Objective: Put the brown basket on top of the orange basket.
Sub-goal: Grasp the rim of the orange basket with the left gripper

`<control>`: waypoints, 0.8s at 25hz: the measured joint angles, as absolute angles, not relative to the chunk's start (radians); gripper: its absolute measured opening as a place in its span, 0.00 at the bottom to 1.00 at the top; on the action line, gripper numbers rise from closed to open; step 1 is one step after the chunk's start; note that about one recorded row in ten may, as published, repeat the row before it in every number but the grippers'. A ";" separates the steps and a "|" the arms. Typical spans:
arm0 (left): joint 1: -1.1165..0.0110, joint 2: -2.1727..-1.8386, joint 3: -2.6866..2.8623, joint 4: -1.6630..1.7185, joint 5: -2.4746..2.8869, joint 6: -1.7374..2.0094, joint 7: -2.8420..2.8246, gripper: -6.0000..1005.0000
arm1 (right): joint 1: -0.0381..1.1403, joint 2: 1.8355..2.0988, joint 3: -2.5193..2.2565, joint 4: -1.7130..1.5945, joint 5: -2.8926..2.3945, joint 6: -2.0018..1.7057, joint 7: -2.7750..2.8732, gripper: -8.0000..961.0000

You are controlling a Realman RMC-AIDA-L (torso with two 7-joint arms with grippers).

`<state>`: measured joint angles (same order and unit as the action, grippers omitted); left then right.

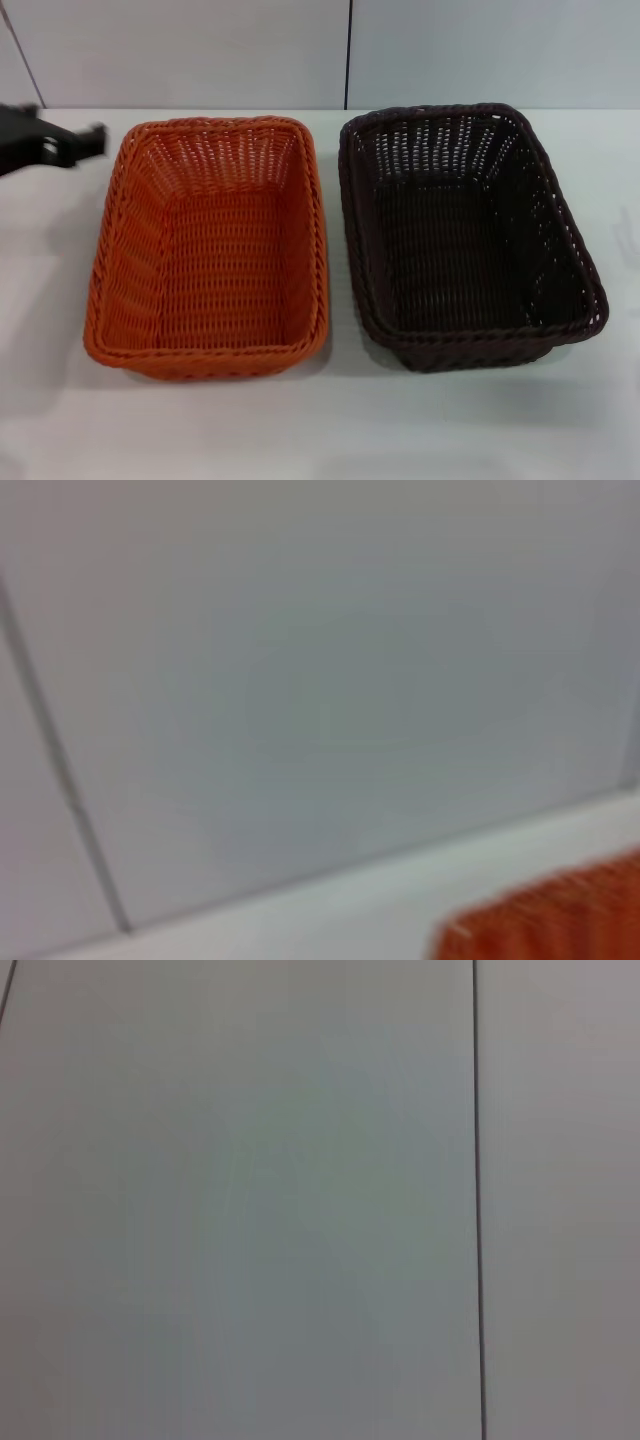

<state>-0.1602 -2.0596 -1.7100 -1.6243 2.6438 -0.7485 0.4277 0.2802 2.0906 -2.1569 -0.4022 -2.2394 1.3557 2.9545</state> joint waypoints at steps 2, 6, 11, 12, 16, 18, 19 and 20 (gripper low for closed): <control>-0.191 -2.057 -1.712 -1.651 2.654 -0.850 0.396 0.78 | 0.279 2.091 -2.157 -0.400 -2.239 1.352 2.954 0.78; -0.250 -2.060 -1.714 -1.658 2.711 -1.011 0.347 0.78 | 0.277 2.091 -2.160 -0.402 -2.239 1.349 2.955 0.78; -0.319 -2.061 -1.696 -1.562 2.824 -1.078 0.265 0.77 | 0.279 2.091 -2.162 -0.403 -2.238 1.349 2.954 0.78; -0.319 -2.061 -1.696 -1.562 2.824 -1.078 0.265 0.77 | 0.279 2.091 -2.162 -0.403 -2.238 1.349 2.954 0.78; -0.355 -2.061 -1.695 -1.484 2.843 -1.091 0.237 0.77 | 0.281 2.091 -2.164 -0.399 -2.238 1.348 2.954 0.78; -0.361 -2.062 -1.695 -1.466 2.844 -1.091 0.237 0.77 | 0.281 2.091 -2.164 -0.399 -2.238 1.345 2.954 0.78; -0.361 -2.062 -1.695 -1.466 2.844 -1.091 0.237 0.77 | 0.282 2.091 -2.164 -0.399 -2.238 1.343 2.954 0.78; -0.369 -2.062 -1.695 -1.446 2.845 -1.091 0.235 0.77 | 0.282 2.091 -2.165 -0.399 -2.238 1.341 2.954 0.78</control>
<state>-0.3693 -2.0623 -1.6946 -1.4456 2.8453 -1.0915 0.2355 0.2820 2.0908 -2.1645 -0.3987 -2.2380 1.3413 2.9544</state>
